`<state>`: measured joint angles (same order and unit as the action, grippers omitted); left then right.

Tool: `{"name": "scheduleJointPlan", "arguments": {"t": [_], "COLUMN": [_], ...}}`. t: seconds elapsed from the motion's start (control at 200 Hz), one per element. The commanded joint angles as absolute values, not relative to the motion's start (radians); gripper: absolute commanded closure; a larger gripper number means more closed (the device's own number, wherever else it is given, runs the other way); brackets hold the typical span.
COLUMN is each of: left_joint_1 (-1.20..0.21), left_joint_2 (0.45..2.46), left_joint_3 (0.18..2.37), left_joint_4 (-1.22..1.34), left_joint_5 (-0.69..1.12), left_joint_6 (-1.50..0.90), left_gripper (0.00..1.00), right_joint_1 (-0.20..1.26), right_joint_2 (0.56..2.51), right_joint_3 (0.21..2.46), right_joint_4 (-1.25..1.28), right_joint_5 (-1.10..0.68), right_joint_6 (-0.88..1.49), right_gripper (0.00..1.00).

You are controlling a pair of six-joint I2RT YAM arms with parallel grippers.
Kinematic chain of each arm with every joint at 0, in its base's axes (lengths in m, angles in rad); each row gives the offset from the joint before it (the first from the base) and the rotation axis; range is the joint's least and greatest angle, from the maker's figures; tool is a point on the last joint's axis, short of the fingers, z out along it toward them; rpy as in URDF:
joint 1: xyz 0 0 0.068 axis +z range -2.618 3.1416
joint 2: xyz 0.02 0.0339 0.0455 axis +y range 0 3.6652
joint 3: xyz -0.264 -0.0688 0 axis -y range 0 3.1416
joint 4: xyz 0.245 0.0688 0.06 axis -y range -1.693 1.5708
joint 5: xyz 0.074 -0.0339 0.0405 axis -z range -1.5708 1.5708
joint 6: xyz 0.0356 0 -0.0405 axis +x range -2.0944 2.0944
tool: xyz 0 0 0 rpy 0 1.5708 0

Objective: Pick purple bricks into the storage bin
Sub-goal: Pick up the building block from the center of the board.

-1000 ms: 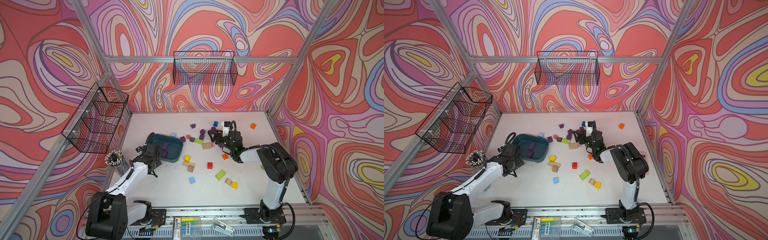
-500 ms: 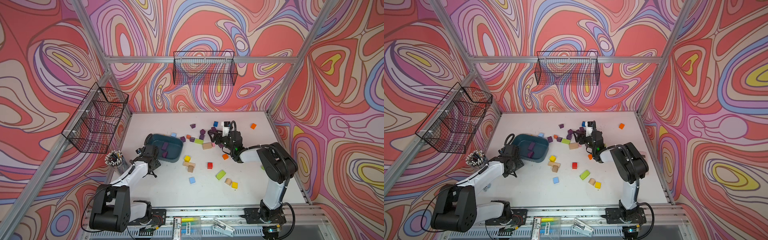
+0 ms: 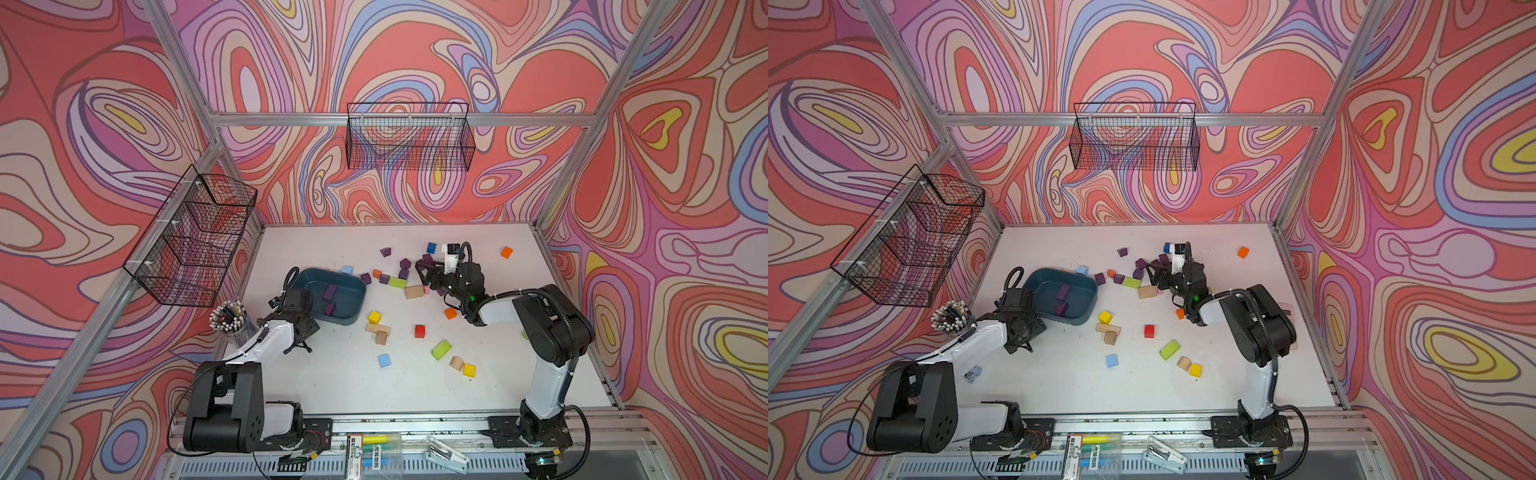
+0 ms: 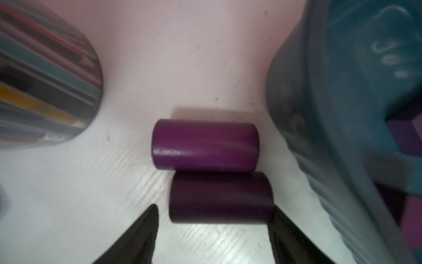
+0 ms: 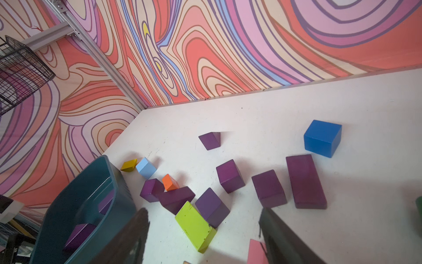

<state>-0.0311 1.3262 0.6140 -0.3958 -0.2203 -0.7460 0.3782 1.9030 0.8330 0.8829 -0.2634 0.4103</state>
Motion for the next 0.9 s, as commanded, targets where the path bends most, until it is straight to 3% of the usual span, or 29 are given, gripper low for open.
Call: {"name": "scheduleJointPlan", "arguments": {"t": [0.0, 0.23, 0.896], "left_joint_1": [-0.019, -0.014, -0.014], "left_joint_2": [1.340, 1.356, 1.274], "left_joint_3": [0.621, 0.630, 0.629], "left_joint_4": [-0.382, -0.373, -0.446], "left_joint_5": [-0.216, -0.212, -0.173], "left_joint_6": [-0.741, -0.736, -0.770], "left_gripper": [0.26, 0.46, 0.54], "right_joint_1": [0.372, 0.372, 0.371], "right_joint_2": [1.925, 1.925, 1.932], "right_joint_3": [0.840, 0.840, 0.848], "right_joint_4": [0.907, 0.907, 0.902], "right_joint_5": [-0.273, -0.274, -0.279], "right_joint_6": [0.415, 0.415, 0.416], "right_gripper": [0.20, 0.20, 0.20]}}
